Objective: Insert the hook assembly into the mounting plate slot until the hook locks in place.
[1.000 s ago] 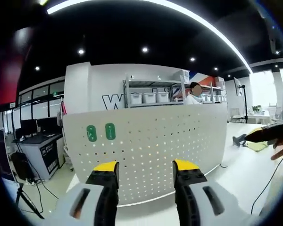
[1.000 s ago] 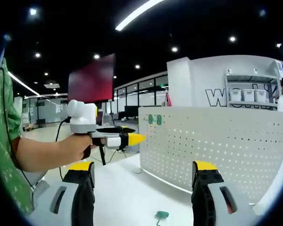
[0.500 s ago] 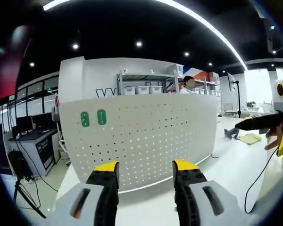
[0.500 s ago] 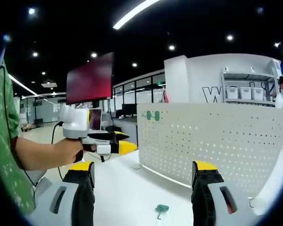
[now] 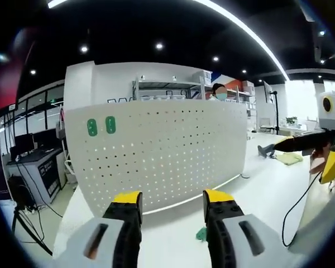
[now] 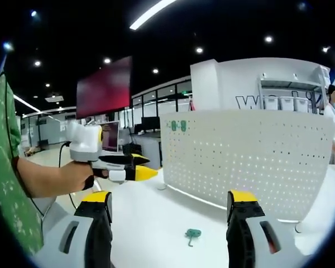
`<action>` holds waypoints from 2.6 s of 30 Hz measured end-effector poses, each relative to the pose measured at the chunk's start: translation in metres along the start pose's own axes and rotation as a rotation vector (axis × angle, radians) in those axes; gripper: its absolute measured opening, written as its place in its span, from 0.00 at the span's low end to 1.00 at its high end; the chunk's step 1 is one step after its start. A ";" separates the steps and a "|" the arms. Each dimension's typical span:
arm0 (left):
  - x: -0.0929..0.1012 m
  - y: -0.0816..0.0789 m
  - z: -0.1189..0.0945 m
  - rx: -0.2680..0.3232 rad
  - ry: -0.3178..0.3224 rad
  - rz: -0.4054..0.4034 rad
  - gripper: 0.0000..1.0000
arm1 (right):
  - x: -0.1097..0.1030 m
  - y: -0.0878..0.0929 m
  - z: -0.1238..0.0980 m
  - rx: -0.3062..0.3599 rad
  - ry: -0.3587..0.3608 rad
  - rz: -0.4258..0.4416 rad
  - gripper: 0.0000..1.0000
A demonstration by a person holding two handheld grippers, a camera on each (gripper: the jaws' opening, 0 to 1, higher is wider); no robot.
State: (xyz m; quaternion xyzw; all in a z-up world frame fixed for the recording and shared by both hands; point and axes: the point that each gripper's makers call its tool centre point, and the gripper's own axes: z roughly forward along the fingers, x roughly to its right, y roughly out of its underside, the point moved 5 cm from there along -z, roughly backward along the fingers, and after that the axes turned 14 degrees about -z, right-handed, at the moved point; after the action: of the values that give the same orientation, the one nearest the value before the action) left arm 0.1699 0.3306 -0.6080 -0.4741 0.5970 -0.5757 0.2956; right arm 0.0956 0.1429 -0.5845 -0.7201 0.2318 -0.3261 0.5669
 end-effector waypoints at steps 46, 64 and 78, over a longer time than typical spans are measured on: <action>0.028 0.107 0.048 -0.324 0.144 0.181 0.32 | 0.002 0.035 0.002 -0.088 0.001 0.050 0.86; 0.028 0.162 0.083 -0.471 0.198 0.290 0.23 | 0.010 0.049 0.003 -0.111 0.021 0.085 0.86; 0.024 0.184 0.105 -0.533 0.212 0.334 0.14 | 0.018 0.060 0.008 -0.123 0.038 0.113 0.85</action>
State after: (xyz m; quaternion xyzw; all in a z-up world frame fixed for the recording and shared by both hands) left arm 0.2140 0.2454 -0.7983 -0.3678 0.8234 -0.3890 0.1880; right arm 0.1161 0.1208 -0.6402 -0.7330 0.3024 -0.2923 0.5346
